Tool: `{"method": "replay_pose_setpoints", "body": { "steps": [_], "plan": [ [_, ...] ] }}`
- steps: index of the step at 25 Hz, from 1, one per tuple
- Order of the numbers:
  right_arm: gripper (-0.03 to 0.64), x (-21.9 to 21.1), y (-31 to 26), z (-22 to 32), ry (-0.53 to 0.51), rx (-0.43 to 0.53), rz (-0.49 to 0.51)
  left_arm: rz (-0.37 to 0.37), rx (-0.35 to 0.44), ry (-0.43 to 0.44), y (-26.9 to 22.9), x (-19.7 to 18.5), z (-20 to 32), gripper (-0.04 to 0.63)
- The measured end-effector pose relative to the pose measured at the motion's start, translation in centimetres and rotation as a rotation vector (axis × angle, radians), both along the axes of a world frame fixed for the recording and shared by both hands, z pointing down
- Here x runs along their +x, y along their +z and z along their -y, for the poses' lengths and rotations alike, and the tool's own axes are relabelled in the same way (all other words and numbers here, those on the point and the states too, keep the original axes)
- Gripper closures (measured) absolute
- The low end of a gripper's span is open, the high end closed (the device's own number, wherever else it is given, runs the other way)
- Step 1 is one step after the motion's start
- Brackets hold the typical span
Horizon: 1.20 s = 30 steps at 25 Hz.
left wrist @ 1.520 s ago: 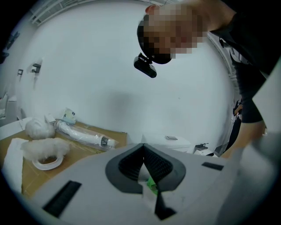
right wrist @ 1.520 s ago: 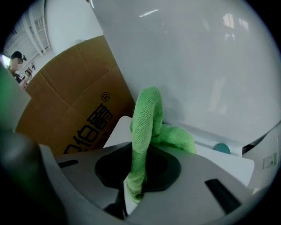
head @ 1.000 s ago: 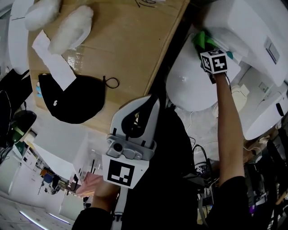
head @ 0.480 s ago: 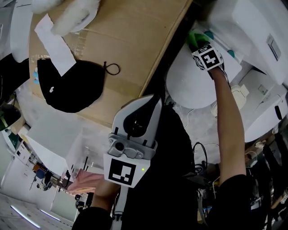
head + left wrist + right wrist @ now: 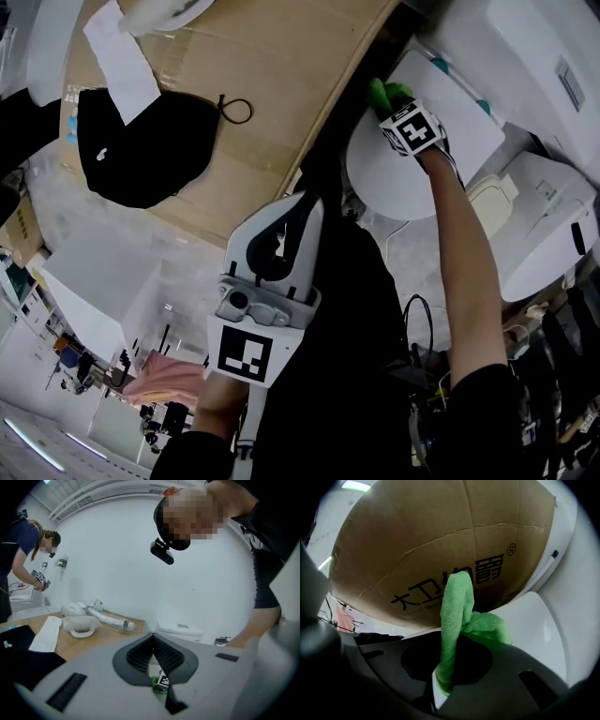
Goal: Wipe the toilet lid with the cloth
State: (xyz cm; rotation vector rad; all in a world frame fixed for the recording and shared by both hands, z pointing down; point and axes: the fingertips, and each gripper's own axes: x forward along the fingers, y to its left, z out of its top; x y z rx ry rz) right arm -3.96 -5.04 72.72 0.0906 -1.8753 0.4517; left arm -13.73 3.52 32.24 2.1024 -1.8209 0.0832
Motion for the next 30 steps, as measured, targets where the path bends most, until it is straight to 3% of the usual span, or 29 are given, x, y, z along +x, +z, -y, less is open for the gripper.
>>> {"method": "replay_pose_setpoints", "body": {
  "steps": [9, 20, 30],
  "plan": [
    [0.566, 0.1, 0.1, -7.4, 0.031, -0.045, 0.071, -0.003, 0.012, -0.041, 1.0, 2.1, -5.4, 0.589],
    [0.566, 1.3, 0.3, -16.2, 0.022, -0.035, 0.078, 0.004, 0.021, -0.084, -0.3, 4.9, -12.5, 0.589],
    [0.566, 4.3, 0.7, -22.3, 0.073, -0.057, 0.075, 0.01, 0.006, -0.004, -1.1, 7.5, -14.3, 0.589]
  ]
}}
